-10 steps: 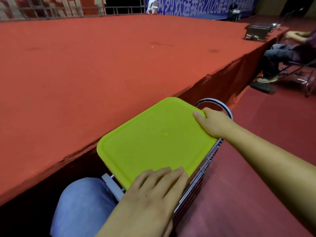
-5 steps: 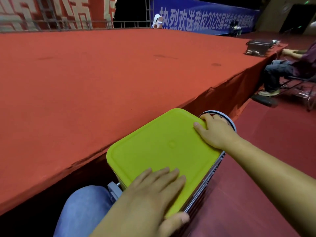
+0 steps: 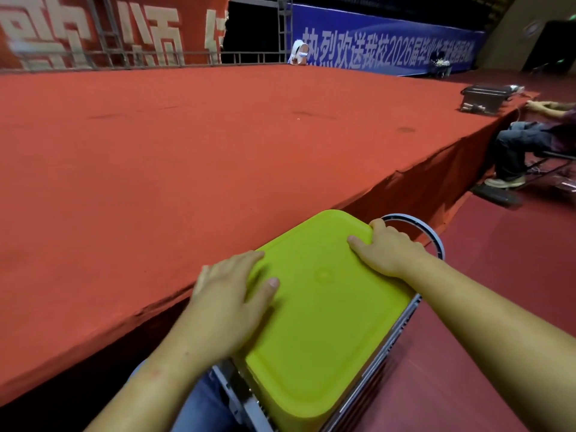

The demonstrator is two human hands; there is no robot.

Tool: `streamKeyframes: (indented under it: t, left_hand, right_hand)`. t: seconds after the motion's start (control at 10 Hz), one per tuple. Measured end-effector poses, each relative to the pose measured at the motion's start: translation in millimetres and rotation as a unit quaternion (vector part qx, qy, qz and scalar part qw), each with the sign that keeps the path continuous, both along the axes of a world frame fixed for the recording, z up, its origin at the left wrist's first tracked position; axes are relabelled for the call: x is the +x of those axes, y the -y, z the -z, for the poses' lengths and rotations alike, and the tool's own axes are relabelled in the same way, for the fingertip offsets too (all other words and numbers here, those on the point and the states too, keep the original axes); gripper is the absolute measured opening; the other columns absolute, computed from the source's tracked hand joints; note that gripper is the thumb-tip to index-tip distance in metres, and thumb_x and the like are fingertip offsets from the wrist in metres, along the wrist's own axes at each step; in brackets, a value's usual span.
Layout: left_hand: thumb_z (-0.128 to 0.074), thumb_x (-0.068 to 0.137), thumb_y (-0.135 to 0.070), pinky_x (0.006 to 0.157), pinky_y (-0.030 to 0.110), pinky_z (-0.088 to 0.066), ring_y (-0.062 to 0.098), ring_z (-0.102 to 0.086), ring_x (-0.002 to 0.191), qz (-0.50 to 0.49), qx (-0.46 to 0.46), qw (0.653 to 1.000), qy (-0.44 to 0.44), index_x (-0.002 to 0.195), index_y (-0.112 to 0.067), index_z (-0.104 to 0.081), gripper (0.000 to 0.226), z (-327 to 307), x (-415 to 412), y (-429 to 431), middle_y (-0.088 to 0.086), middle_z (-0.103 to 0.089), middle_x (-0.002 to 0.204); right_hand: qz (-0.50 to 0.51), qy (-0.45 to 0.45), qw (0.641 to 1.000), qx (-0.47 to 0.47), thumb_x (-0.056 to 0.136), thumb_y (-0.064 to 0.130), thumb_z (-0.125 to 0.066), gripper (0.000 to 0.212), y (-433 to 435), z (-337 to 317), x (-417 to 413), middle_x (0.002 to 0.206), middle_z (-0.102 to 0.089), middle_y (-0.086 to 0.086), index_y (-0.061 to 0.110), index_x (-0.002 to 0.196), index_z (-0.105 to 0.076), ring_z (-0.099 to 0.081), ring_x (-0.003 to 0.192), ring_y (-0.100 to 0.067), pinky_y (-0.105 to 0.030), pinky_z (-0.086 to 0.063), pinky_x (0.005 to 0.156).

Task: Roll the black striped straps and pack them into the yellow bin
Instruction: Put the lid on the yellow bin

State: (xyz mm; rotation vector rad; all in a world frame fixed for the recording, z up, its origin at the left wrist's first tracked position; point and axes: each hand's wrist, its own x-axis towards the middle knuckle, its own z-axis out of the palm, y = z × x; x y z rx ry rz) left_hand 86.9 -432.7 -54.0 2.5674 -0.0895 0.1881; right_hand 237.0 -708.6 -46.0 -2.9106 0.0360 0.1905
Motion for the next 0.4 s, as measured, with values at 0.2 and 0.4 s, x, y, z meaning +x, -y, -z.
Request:
streamKeyframes:
  t: [0.2,0.4]
  left_hand:
    - [-0.055,0.102,-0.039,0.115,0.027,-0.03,0.012,-0.042,0.135,-0.024,-0.019,0.999,0.02,0.149,-0.031,-0.047,0.049,19,10,-15,-0.014,-0.047,0.15]
    - [-0.061,0.1,-0.035,0.111,0.011,-0.031,-0.018,-0.044,0.127,-0.035,-0.177,0.983,0.04,0.129,-0.04,-0.062,0.029,26,3,-18,-0.035,-0.052,0.136]
  right_hand:
    - [0.0,0.044,0.999,-0.022,0.097,0.076,-0.032,0.077,-4,9,-4,0.147,-0.051,-0.015,0.019,0.148,-0.036,-0.05,0.133,-0.039,-0.058,-0.039,0.106]
    - [0.016,0.137,0.989,0.059,0.096,0.063,-0.053,0.06,-17,15,-13,0.143,-0.053,-0.007,0.029,0.145,-0.049,-0.049,0.134,-0.034,-0.052,-0.038,0.108]
